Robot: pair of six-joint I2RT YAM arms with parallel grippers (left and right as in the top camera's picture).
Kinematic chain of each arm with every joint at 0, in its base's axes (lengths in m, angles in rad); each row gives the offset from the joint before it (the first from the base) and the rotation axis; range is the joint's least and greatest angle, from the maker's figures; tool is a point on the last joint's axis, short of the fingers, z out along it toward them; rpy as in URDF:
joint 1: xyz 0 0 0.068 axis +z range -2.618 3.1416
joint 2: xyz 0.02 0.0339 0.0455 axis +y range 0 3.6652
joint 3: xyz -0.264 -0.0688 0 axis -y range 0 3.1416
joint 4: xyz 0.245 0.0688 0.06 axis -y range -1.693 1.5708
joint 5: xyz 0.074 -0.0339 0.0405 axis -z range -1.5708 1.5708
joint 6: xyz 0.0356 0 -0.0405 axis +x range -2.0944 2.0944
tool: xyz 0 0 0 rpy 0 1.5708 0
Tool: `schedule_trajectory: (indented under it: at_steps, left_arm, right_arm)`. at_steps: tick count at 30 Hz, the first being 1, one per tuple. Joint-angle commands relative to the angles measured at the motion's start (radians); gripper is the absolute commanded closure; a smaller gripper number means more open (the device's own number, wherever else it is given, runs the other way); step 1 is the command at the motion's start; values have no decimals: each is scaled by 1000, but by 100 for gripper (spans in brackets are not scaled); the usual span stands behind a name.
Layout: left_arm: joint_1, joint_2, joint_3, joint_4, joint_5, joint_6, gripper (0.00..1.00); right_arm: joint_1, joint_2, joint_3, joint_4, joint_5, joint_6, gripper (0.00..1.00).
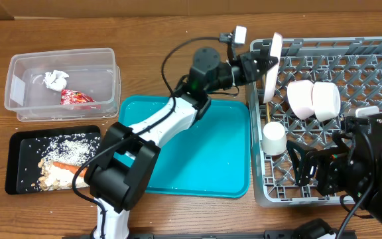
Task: Sort waste into correct bins and load items into the dishwasher
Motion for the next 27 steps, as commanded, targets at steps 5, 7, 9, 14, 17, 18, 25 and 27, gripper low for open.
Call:
schedule_trajectory:
  at_steps: [5,7,9,14,17,18,25,27]
  left_arm:
    - [-19,-9,12,-109,-107,-66,96]
    - [-18,-12,12,-106,-107,-66,71]
    - [-14,-23,12,-101,-107,-57,41]
    - [16,-136,12,-181,-135,94,0]
    - [44,-272,28,-433,-240,241,0]
    - [57,-327,44,-544,-278,323,0]
    - [158,-626,200,-1257,-476,691,0]
    - [212,-726,260,-1538,-610,744,0]
  right_arm:
    - [-2,-5,-3,-1,8,4,0]
    - [-2,-5,-3,-1,8,4,0]
    - [-2,-5,-3,-1,8,4,0]
    - [-2,-5,-3,-1,8,4,0]
    - [-2,-5,-3,0,8,4,0]
    - [-2,-5,-3,0,8,4,0]
    - [-2,-5,-3,0,8,4,0]
    - [-2,-5,-3,0,8,4,0]
